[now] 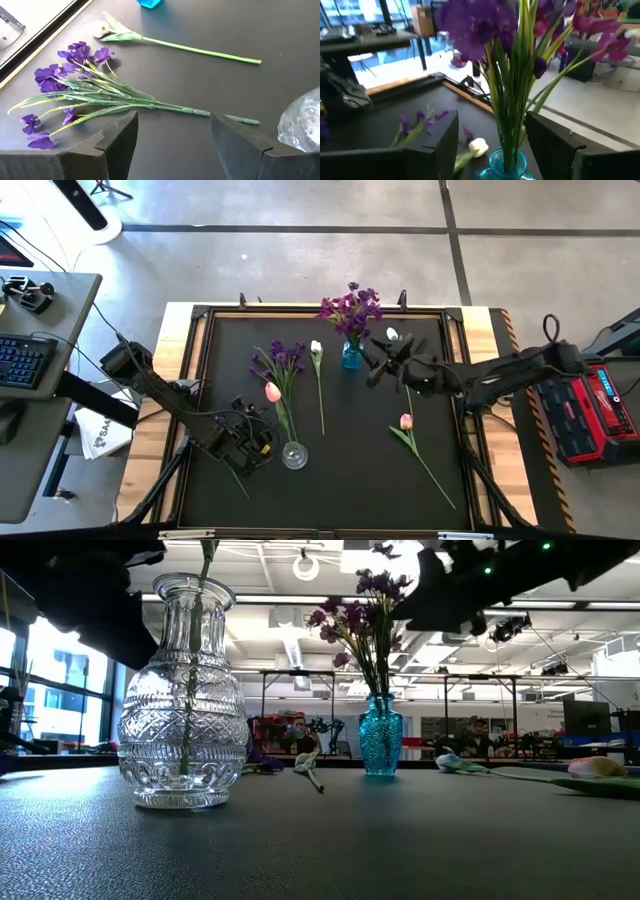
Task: Sort flowers into vase by color
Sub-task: Put the right dark violet flower into the blue vase
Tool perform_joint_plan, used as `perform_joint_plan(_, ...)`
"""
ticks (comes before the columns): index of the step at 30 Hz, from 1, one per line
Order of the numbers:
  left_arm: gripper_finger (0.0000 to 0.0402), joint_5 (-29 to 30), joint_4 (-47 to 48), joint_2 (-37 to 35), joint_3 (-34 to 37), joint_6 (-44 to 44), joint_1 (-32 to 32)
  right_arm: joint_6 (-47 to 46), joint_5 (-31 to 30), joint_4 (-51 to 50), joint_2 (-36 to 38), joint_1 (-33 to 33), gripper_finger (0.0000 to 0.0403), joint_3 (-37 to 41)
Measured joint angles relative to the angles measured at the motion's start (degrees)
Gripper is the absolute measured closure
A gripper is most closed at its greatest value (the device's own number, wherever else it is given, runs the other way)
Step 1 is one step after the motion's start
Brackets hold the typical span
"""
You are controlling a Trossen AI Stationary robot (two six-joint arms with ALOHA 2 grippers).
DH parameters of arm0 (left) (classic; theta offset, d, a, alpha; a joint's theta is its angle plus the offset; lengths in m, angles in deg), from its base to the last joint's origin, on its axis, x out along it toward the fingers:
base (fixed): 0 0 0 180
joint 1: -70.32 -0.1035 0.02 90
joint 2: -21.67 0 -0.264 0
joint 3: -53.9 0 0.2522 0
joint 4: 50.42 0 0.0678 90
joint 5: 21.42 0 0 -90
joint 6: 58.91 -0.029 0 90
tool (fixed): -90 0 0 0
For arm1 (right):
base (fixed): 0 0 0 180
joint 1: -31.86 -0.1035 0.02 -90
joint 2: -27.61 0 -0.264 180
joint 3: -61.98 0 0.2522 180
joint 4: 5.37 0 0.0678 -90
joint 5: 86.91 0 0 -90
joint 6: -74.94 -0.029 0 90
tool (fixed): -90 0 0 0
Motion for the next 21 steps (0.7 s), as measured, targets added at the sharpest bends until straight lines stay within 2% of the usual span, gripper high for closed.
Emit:
perform_joint_plan(4, 0.0167, -0.42, -0.21, -1.07, 0.0, -1.15, -1.12, 0.32, 0.81, -3.35, -4.36, 2.02, 0.0203, -3.89)
perform_joint_plan(9, 0.0167, -0.83, -0.31, -1.47, 0.0, -1.69, -1.81, 2.38, -3.82, -6.12, -8.21, 4.68, 0.0203, -7.71)
perform_joint_plan(13, 0.0167, -1.78, -0.49, -1.47, 0.0, -1.64, -1.79, 1.05, -6.22, -11.84, -7.9, 6.02, 0.0205, -9.6)
perform_joint_plan(21, 0.0167, -2.13, -1.32, -1.47, 0.0, -1.54, -1.76, 1.71, -5.05, -15.75, -4.19, 6.8, 0.023, -10.59)
